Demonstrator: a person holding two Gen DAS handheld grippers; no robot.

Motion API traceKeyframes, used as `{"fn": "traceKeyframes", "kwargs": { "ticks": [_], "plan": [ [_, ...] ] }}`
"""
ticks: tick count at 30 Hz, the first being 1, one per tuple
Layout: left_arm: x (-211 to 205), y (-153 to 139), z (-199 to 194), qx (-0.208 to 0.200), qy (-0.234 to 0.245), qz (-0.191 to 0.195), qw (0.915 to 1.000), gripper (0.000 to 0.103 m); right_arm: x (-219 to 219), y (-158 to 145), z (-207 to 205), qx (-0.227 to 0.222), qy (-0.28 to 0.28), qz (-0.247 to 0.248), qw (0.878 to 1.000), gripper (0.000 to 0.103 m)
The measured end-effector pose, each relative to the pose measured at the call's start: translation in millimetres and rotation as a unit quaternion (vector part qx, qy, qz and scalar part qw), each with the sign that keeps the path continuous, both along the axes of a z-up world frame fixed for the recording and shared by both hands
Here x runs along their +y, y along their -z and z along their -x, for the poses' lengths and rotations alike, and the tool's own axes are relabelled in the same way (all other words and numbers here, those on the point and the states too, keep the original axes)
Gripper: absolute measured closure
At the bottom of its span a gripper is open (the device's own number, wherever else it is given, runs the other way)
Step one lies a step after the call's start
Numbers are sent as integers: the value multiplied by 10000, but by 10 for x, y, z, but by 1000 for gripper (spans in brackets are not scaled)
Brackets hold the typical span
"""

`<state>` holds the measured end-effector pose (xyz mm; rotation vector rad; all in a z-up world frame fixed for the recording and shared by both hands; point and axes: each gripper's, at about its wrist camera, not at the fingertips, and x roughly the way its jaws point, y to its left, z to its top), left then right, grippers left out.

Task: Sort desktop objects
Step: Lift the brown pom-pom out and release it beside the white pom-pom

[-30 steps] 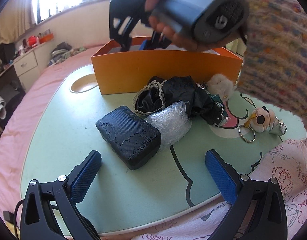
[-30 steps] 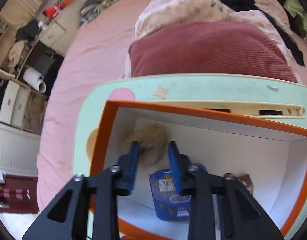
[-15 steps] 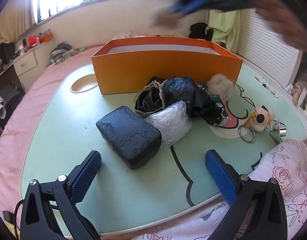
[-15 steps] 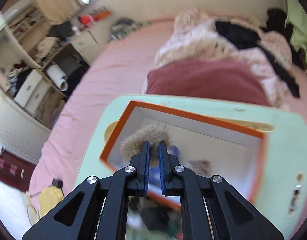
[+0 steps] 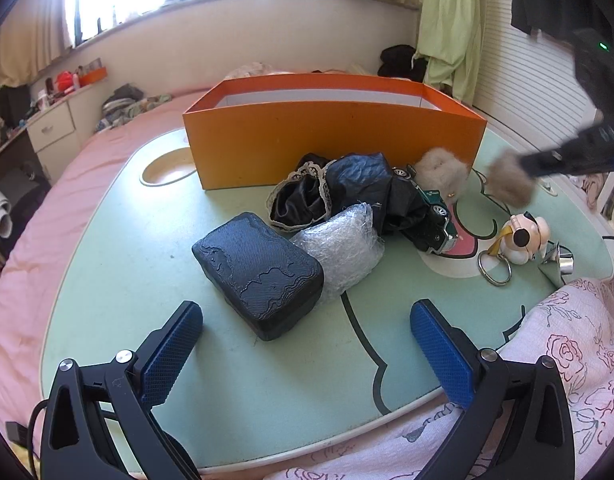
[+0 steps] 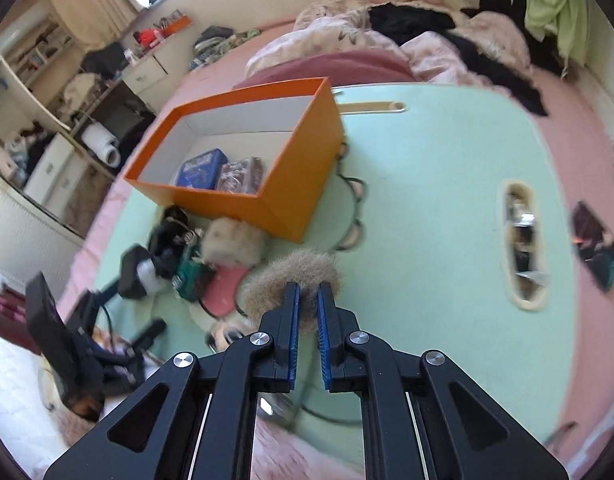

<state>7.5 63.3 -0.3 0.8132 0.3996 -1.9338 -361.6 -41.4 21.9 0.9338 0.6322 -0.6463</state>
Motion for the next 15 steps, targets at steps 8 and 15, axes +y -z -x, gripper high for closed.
{"fn": "traceKeyframes", "kwargs": {
  "ticks": [8, 15],
  "plan": [
    [-2, 1, -3, -1, -9, 0, 10000, 0, 122, -220, -63, -1057, 315, 520, 9925, 53],
    [-1, 2, -3, 1, -18, 0, 10000, 0, 997, -279, 198, -258, -430, 2013, 9783, 52]
  ]
}}
